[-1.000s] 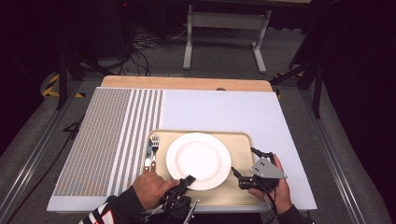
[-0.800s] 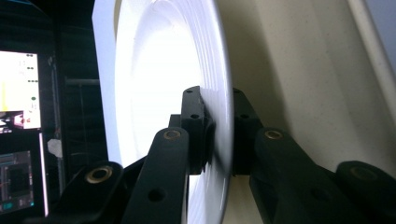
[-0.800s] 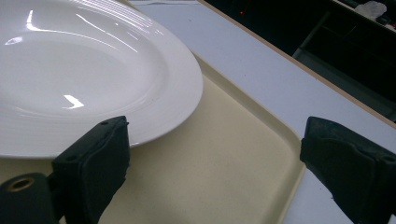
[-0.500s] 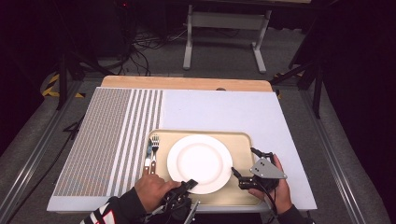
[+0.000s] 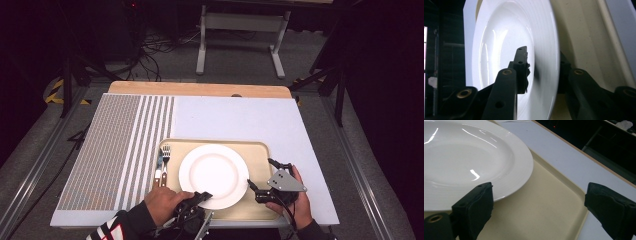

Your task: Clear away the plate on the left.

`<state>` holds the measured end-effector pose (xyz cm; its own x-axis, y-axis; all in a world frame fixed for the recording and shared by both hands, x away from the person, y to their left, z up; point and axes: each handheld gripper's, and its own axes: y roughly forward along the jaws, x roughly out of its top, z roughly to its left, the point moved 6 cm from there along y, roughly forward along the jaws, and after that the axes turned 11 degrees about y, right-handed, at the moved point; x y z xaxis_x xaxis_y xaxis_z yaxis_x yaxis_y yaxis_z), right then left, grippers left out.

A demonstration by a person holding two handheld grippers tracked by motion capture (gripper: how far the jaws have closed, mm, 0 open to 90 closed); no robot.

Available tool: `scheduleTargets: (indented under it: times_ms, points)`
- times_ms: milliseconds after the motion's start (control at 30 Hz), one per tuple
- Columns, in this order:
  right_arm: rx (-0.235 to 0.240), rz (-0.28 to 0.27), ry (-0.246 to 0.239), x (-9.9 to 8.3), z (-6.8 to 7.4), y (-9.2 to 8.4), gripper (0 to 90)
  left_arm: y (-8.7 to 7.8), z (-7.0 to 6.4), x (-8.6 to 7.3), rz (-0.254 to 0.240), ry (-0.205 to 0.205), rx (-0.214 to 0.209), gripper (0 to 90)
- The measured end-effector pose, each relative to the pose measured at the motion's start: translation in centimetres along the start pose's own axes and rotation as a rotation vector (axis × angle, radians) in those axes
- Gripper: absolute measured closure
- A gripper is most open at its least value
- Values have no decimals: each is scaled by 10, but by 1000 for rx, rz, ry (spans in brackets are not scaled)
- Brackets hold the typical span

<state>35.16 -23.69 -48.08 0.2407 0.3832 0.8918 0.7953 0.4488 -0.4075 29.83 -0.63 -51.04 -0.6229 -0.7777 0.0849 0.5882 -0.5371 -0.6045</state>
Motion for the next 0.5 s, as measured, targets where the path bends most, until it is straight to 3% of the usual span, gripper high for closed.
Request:
scheduleTargets:
  times_ms: [200, 500]
  points:
    - [-3, -4, 0, 0, 0, 0, 93, 0, 2, -4, -47, -58, -41, 641]
    - [-4, -6, -1, 1, 1, 0, 93, -3, 6, -7, -111, -132, -56, 518]
